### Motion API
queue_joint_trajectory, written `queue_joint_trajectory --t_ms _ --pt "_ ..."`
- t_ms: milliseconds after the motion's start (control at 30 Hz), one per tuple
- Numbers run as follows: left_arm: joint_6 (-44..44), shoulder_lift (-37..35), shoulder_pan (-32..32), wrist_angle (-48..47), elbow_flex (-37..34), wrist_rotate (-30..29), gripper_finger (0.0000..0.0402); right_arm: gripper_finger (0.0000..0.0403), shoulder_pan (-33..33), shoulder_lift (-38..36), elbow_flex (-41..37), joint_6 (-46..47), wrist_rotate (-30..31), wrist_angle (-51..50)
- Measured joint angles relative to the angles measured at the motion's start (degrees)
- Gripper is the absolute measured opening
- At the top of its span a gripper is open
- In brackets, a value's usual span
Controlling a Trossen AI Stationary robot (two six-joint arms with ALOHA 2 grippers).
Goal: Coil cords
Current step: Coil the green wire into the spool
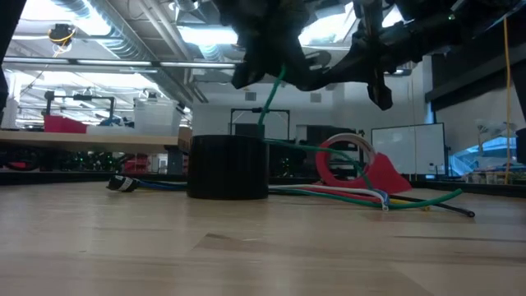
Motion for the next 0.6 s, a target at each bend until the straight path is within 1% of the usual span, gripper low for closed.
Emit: queue_joint_trajectory --t_ms 100,200,267,433,500,600 --pt "-0.25 0.00 -0.52 -2.41 0.00 0.41 0.0043 0.0003 0.00 0.00 0.00 0.00 0.00 -0.71" --pt "-2.21 -0.04 -1.19 -8.53 0.00 0.24 0.0047 0.0003 0.00 0.00 0.00 0.00 0.00 -1.25" --pt "-4.20 -0.04 -1.92 -13.31 0.00 -0.94 0.0048 0.0003 0.00 0.00 0.00 -0.02 0.00 -1.32" --pt "-10.35 -0.04 -4.75 -23.02 0.00 -7.97 0.0049 0.0003 0.00 0.00 0.00 -0.07 0.00 -1.20" --pt "-12.33 -0.04 -5.94 -24.59 0.00 -11.58 0.0049 0.0003 0.00 0.00 0.00 -0.07 -0.02 -1.22" --pt "-14.66 -0.04 -7.56 -24.90 0.00 -18.48 0.0049 0.0003 0.00 0.00 0.00 -0.07 0.00 -1.24"
